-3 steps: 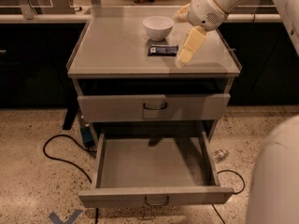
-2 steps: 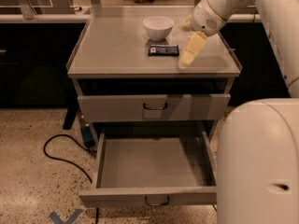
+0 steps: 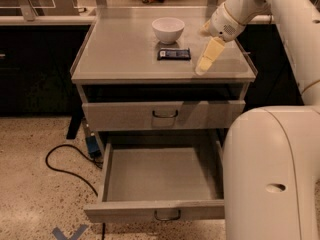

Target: Place rxbar blueberry into middle drawer

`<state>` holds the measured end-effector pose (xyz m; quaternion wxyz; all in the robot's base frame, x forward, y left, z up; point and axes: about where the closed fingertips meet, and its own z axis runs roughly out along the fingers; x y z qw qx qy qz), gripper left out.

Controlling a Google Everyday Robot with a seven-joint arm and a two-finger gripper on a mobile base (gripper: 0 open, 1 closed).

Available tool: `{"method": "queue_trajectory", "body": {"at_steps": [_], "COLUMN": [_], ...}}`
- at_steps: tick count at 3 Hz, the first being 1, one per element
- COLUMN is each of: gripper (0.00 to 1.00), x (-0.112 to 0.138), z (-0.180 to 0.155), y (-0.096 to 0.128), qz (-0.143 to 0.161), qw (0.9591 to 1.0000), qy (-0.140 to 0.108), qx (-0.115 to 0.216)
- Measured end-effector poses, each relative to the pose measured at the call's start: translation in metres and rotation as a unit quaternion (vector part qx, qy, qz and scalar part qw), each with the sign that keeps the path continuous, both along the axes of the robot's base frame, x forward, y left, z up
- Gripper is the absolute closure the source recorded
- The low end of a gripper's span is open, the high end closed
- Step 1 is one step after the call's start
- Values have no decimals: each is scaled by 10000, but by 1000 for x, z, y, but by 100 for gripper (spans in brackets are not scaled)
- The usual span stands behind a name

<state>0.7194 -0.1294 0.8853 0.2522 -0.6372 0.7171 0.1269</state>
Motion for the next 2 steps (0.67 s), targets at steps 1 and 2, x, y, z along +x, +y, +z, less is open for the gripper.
{"method": "queue_trajectory", "body": {"at_steps": [1, 2], "gripper": [0, 0], "x": [21, 64], "z": [-2, -2], "y": [9, 39], "qz": [-2, 31], "qw": [9997, 9967], "qy": [-261, -747], "qx": [35, 312]}}
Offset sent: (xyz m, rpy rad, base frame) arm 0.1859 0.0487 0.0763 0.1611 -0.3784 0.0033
